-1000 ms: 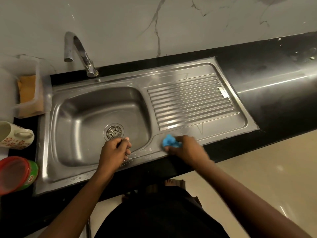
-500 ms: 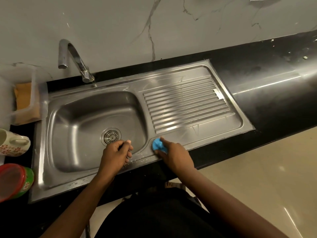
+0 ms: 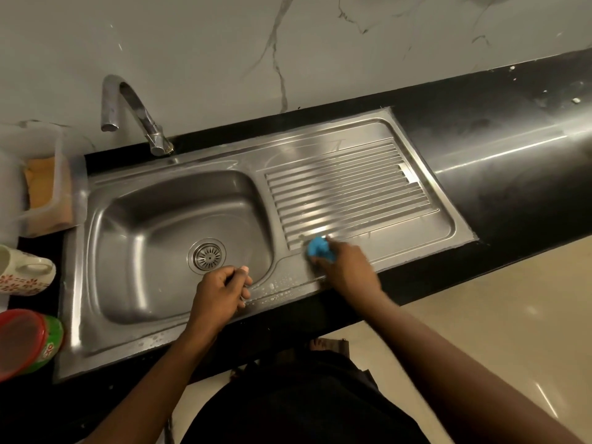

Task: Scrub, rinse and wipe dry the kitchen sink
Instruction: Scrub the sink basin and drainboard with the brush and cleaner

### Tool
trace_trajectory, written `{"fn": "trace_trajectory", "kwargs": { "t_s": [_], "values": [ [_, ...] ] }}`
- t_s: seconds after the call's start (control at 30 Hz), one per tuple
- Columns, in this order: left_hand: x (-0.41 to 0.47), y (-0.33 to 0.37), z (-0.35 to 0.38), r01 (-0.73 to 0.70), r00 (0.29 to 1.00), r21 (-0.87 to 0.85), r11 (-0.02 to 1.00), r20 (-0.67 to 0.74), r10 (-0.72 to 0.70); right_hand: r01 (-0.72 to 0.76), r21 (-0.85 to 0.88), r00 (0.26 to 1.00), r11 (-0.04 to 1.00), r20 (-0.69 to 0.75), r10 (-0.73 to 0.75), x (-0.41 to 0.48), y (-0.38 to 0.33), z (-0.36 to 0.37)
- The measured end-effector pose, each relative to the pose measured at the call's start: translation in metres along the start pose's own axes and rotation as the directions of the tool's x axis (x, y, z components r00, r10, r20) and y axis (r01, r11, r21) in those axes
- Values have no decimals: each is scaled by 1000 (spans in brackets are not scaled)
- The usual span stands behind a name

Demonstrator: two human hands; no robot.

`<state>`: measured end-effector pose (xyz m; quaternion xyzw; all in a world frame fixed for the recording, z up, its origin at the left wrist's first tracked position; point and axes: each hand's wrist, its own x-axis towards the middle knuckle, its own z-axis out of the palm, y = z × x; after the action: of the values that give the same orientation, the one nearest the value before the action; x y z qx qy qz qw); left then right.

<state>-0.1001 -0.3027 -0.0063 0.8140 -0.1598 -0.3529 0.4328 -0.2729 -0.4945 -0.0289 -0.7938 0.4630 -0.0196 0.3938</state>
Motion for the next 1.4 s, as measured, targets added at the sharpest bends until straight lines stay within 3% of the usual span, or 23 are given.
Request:
{"fn": "trace_trajectory", "kwargs": {
  "t_s": [0.1,0.2,0.3,0.4,0.5,0.63,0.83,1.0,1.2,1.33,1.4],
  "values": [
    [2,4,5,-9,1000,18,1000,6,9,118,-144,989,982,103,-104,-15,-40,42],
    [3,7,9,-19,1000,25,1000,11,19,209,-229,972,951,158,-176,-21,-32,38],
    [2,6,13,-4,1000,-8,1000,5,4,123,-184,989,975,103,-105,-8,15,-1],
    [0,2,18,15,1000,-12,1000,9,-15,-18,-82,998,996,-54,14,12,60,-53],
    [-4,2,23,14,1000,-1,1000,6,-14,-69,-4,986,998,-155,67,27,67,-78],
    [-5,6,35,21,1000,-11,1000,16,-21,-37,49,998,998,-56,40,25,22,-36],
    [1,16,52,19,1000,-32,999,9,-19,208,-224,970,952,176,-170,-17,-10,13],
    [0,18,67,22,1000,-31,999,10,-22,89,-206,994,974,81,-74,9,61,-58],
    [-1,20,82,22,1000,-30,999,2,-22,-97,-12,984,995,-150,94,44,111,-135],
    [0,23,91,17,1000,-14,1000,13,-17,-78,39,995,996,-59,80,34,65,-85],
    [0,25,96,24,999,-12,1000,22,-24,-1,-39,999,999,37,2,18,32,-50]
  ]
}}
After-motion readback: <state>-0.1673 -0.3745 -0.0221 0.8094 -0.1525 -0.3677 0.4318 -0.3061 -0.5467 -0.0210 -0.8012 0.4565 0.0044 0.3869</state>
